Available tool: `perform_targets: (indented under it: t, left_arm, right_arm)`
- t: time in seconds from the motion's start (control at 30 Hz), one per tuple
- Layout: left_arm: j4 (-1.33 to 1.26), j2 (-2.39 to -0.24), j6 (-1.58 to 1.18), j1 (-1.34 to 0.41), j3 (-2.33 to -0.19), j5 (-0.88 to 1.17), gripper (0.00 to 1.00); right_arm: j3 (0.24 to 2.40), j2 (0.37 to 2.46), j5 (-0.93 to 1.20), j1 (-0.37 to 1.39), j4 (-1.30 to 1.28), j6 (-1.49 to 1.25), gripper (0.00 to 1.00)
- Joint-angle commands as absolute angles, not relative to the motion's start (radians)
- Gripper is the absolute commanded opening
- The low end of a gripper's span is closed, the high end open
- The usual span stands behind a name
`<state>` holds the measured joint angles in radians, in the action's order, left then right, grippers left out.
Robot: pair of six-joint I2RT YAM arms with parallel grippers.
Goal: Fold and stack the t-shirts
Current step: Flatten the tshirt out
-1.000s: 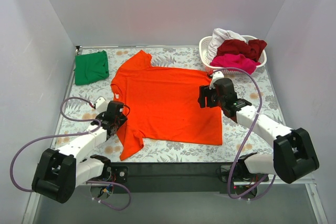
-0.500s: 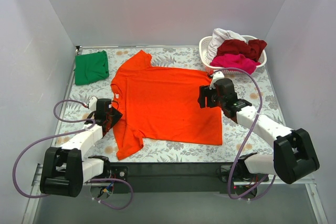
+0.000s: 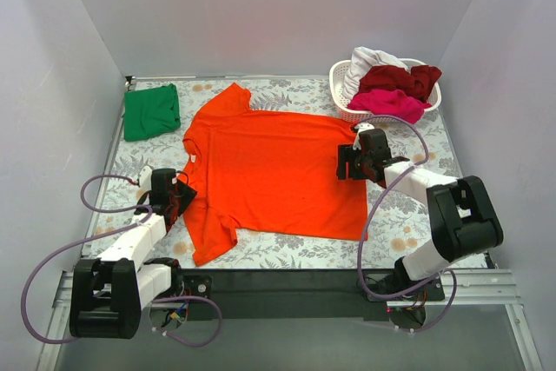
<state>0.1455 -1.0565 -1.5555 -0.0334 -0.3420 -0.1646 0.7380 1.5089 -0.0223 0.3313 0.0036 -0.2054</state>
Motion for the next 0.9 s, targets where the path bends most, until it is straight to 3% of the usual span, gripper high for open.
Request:
perform_targets:
  t: [0.0,0.67,0.87]
  left_arm:
    - [0.153,-1.061,-1.551,-0.026,-0.341,-0.164,0.41]
    - [0.097,-1.005,-1.503,-0.043,-0.388,-0.126,0.35]
    - [0.196,-0.976,-1.502,-0.204,-0.429,-0.328,0.34]
  right_arm:
    - [0.808,1.575,-0.008,0.318,0.055,-0.210,0.63]
    - [0.963,1.782,-0.095,0.247,0.002,-0.215,0.62]
    - [1.008,1.804,-0.115,0.225,-0.037,-0.203,0.62]
